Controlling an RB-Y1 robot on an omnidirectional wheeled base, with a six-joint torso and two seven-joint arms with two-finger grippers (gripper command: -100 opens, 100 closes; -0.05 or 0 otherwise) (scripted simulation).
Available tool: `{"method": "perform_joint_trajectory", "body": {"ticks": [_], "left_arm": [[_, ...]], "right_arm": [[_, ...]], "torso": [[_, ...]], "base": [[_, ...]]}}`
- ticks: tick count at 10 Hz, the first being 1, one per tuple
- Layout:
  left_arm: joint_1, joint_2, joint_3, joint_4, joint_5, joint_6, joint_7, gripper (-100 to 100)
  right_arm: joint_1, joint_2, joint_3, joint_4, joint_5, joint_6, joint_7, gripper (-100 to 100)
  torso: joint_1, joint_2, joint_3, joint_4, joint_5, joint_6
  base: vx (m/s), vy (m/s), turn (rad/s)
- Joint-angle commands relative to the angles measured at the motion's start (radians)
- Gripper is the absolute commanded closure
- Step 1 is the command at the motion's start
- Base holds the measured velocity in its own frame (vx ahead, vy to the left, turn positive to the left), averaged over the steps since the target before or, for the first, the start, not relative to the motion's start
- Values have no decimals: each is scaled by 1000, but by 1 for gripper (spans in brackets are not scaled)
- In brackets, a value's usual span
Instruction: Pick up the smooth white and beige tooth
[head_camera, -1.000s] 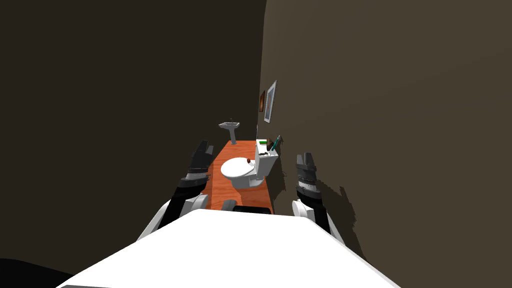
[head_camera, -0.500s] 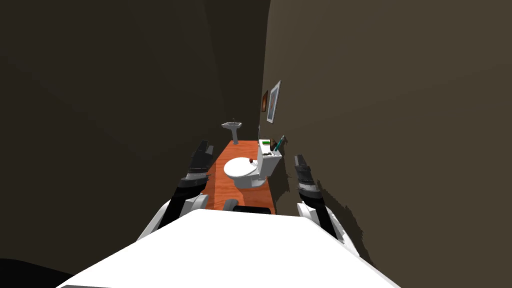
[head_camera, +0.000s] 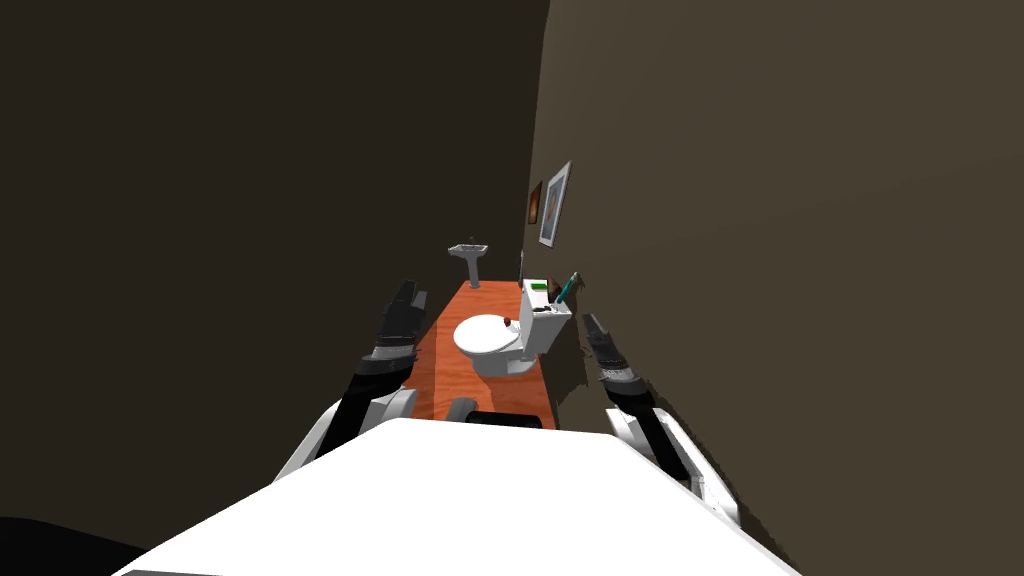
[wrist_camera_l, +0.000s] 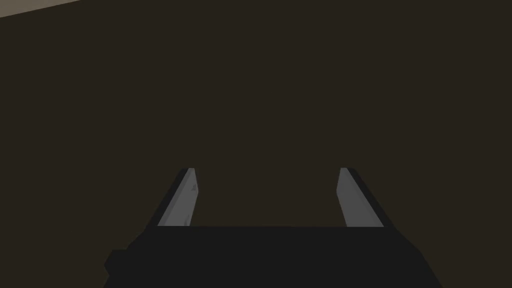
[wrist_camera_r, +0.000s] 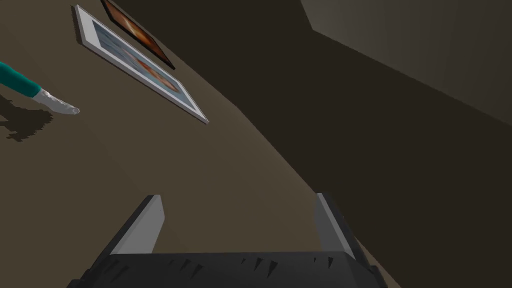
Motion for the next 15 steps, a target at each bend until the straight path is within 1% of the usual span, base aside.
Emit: {"method": "perform_joint_trajectory", "body": {"ticks": [1, 2, 3, 4, 5, 6, 7, 8, 9, 10, 11, 12, 13, 14, 15], "left_arm": [[0, 0, 0, 0, 0, 0, 0, 0], [0, 0, 0, 0, 0, 0, 0, 0], [0, 0, 0, 0, 0, 0, 0, 0], [0, 0, 0, 0, 0, 0, 0, 0], [0, 0, 0, 0, 0, 0, 0, 0], [0, 0, 0, 0, 0, 0, 0, 0], [0, 0, 0, 0, 0, 0, 0, 0], [0, 0, 0, 0, 0, 0, 0, 0], [0, 0, 0, 0, 0, 0, 0, 0], [0, 0, 0, 0, 0, 0, 0, 0], [0, 0, 0, 0, 0, 0, 0, 0], [0, 0, 0, 0, 0, 0, 0, 0], [0, 0, 0, 0, 0, 0, 0, 0], [0, 0, 0, 0, 0, 0, 0, 0], [0, 0, 0, 0, 0, 0, 0, 0]], "right_arm": [[-7, -50, -11, 27, 33, -3, 26, -100], [-7, -56, -11, 27, 33, -3, 26, -100], [-11, -97, -20, 47, 63, -4, 49, -100], [-16, -127, -29, 67, 94, -4, 72, -100], [-16, -144, -29, 67, 94, -4, 72, -100], [-20, -181, -38, 87, 125, -4, 95, -100], [-20, -189, -38, 87, 125, -4, 95, -100], [-24, -227, -46, 109, 156, -3, 119, -100], [-24, -234, -46, 109, 156, -3, 119, -100], [-28, -274, -54, 131, 188, -2, 141, -100], [-28, -280, -54, 131, 188, -2, 141, -100], [-32, -320, -62, 154, 221, -1, 164, -100], [-32, -325, -62, 154, 221, -1, 164, -100], [-35, -365, -68, 178, 253, 1, 186, -100], [-38, -393, -73, 203, 286, 3, 207, -100]], "torso": [[0, 0, 0, 0, 0, 0], [1, -1, 0, 0, 0, 0], [2, 0, 0, 0, 0, 0], [5, 0, 0, 0, 1, 0], [7, -1, -1, 0, 1, 0], [5, -1, 0, 0, 1, 0], [3, -1, 0, 0, 1, 0], [1, -1, 0, 0, 0, 0], [0, -1, 0, 0, 0, 0], [1, 0, 0, 0, 0, 0], [4, -1, -1, 0, 1, -1], [5, -2, -1, 0, 1, 0], [5, -2, -1, -1, 1, 0], [5, -1, 0, 0, 1, 0], [5, 0, 0, 0, 1, 0]], "base": [[2, 40, 68], [-1, 66, 66], [-1, 107, 74], [17, 139, 91], [3, 85, 22], [7, 59, 42], [3, 23, 21], [7, 31, 36], [2, 49, 16], [16, 99, 106], [29, 106, 105], [30, 102, 81], [-4, 92, 1], [-5, 99, 51], [13, 103, 49]]}}
